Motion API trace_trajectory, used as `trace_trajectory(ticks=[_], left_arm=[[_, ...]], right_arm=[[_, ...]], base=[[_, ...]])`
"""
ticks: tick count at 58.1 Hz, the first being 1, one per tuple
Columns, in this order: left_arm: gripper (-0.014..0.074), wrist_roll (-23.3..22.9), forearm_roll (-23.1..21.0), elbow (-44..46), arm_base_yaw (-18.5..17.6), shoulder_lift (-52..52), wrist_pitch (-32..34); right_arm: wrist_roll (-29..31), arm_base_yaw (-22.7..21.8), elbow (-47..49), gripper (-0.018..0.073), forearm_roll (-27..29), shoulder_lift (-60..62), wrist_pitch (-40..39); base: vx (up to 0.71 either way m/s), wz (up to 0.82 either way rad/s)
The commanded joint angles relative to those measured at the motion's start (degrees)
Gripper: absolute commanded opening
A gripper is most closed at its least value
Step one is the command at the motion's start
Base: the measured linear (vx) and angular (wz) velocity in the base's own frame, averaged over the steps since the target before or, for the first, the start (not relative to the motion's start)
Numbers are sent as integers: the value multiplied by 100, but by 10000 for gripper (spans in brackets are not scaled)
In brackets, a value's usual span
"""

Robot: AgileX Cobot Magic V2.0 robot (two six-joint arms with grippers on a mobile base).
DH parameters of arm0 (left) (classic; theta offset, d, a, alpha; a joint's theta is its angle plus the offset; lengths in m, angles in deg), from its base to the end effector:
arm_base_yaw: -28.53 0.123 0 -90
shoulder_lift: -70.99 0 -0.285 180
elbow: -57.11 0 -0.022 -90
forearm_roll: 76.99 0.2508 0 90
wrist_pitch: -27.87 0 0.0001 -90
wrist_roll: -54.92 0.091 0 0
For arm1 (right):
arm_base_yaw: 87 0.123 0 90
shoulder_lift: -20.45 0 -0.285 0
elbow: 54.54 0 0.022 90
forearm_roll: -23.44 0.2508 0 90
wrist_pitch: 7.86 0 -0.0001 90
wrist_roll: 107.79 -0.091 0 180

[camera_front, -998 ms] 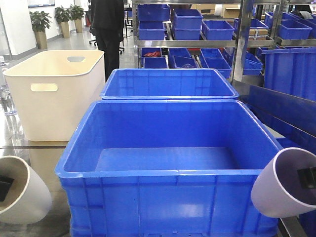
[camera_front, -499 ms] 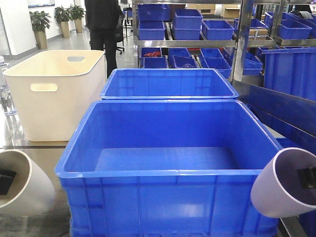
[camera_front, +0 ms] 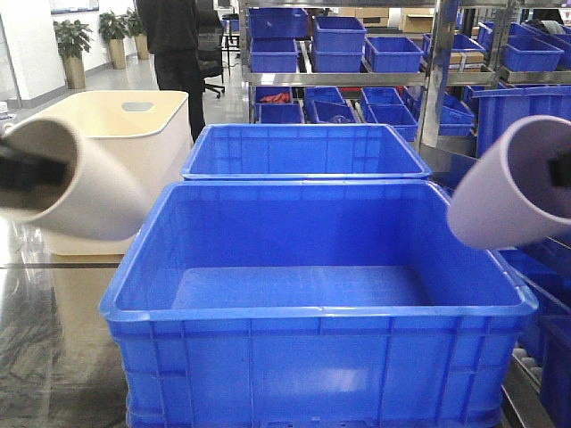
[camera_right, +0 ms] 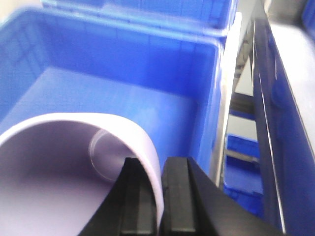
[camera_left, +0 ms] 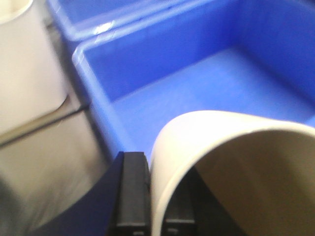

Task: Grab cup from conveyor and place in blue bin
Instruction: 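Lower both held cups down into the large blue bin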

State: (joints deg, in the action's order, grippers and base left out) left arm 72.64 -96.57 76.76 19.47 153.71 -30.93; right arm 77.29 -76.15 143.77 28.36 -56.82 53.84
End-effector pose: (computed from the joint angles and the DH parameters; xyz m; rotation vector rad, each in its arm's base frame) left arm 0.2455 -0.0656 0.4948 0.4695 2.0387 -0.3237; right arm 0.2136 0.0479 0.5029 -0.2944 2.0863 0.1644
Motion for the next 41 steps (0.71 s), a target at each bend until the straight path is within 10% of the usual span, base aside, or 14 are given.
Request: trace_trajectory(ticks=[1, 20, 41], left_arm=[[-5, 166, -397, 584, -169, 616, 443], [13, 319, -411, 1151, -482, 2662, 1210], [304, 369, -519, 1151, -482, 2803, 1290]], right_arm=[[142, -18, 447, -9, 162, -506, -534], [599, -18, 628, 50, 439, -2168, -1161], [583, -18, 628, 414, 799, -2391, -1394]], base=[[0, 0], [0, 0], [0, 0]])
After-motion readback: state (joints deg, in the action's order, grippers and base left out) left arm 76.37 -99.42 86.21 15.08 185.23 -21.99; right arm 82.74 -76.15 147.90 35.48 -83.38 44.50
